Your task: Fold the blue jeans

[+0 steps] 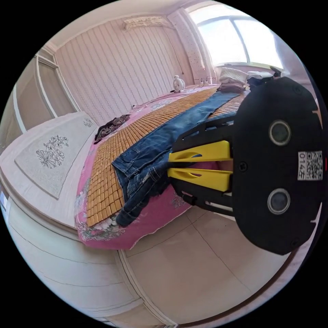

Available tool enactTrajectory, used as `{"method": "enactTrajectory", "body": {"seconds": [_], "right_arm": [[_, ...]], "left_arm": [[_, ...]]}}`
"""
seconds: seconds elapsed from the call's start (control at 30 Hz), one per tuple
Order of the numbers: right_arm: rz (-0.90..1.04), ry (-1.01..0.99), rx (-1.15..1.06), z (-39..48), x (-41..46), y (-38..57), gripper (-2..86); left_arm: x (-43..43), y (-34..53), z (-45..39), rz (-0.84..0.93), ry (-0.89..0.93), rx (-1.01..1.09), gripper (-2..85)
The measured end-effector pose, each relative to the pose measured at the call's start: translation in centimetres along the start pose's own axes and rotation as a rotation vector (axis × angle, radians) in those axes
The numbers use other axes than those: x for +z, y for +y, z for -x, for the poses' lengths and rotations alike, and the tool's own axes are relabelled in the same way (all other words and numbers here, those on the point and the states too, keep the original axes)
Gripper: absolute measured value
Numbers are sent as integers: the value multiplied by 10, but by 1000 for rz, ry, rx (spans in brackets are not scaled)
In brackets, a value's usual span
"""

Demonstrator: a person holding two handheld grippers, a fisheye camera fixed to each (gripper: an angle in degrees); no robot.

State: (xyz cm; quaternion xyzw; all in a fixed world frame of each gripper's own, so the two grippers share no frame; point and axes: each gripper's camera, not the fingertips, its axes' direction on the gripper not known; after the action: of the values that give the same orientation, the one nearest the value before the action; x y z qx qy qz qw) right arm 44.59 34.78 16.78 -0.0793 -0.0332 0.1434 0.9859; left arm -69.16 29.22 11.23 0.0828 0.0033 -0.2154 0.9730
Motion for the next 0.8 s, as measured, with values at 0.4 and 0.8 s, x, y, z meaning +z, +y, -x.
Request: {"method": "enactTrajectory", "body": {"seconds": [0.4, 0.8], "right_arm": [[-121, 61, -62, 136, 75, -244, 67], [206, 308, -66, 122, 193, -204, 113]], "left_arm": [[83, -105, -134, -91, 69, -25, 76], [185, -27, -264, 382, -254, 579, 45]]}}
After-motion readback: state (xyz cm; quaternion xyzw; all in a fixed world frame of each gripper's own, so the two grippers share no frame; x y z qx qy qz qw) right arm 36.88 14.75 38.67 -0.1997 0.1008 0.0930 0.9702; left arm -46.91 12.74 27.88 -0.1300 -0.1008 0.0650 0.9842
